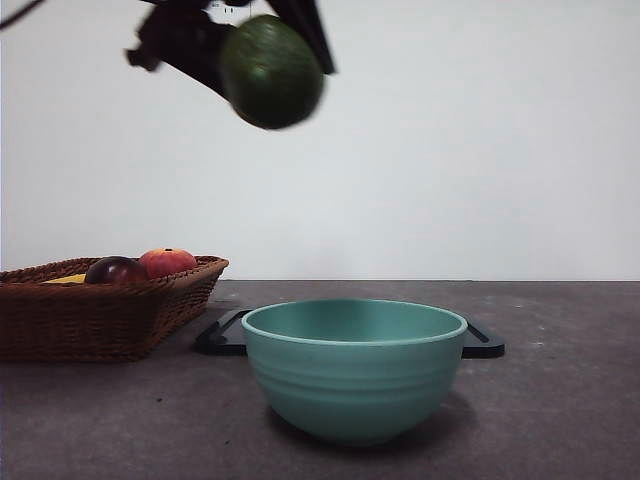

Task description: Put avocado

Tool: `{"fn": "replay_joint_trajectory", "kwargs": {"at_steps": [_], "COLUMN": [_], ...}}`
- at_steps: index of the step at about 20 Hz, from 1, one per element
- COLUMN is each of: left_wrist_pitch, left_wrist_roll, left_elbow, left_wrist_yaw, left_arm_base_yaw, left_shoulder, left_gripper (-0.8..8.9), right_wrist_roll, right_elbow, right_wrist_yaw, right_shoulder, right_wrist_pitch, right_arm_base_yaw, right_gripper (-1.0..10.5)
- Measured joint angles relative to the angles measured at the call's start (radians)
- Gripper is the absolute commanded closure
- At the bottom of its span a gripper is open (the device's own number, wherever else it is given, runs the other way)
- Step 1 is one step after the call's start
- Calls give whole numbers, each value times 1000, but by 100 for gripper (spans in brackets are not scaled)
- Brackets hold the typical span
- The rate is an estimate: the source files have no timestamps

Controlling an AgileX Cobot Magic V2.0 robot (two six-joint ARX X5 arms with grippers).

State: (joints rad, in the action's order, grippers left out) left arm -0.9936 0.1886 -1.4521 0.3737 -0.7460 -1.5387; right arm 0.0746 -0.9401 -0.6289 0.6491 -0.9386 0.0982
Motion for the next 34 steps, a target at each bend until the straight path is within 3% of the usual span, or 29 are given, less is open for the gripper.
{"fn": "replay_joint_trajectory", "kwargs": {"at_steps": [7,15,25,29,34], "left_wrist_pitch": [90,98,138,138,152], "left_wrist_roll": [5,12,16,31,38], "left_elbow": [0,0,0,0,-1], "left_wrist_yaw": [-14,-163,-166,-167,-167], "left_arm_base_yaw": [-87,-128,-136,-149,-159], "left_shoulder": [-177,-313,-368,-386,-389], "left_gripper": [726,727,716,567,272], "right_wrist_roll": [0,1,1,1,1], "right_elbow": [0,0,0,0,0], "right_wrist_yaw": [0,0,0,0,0], "right_shoulder": [-54,-60,-60,-60,-60], "right_wrist_pitch": [-23,-44,-46,-46,-46], "right_arm_base_yaw": [0,0,0,0,0], "right_gripper": [389,389,388,388,389]}}
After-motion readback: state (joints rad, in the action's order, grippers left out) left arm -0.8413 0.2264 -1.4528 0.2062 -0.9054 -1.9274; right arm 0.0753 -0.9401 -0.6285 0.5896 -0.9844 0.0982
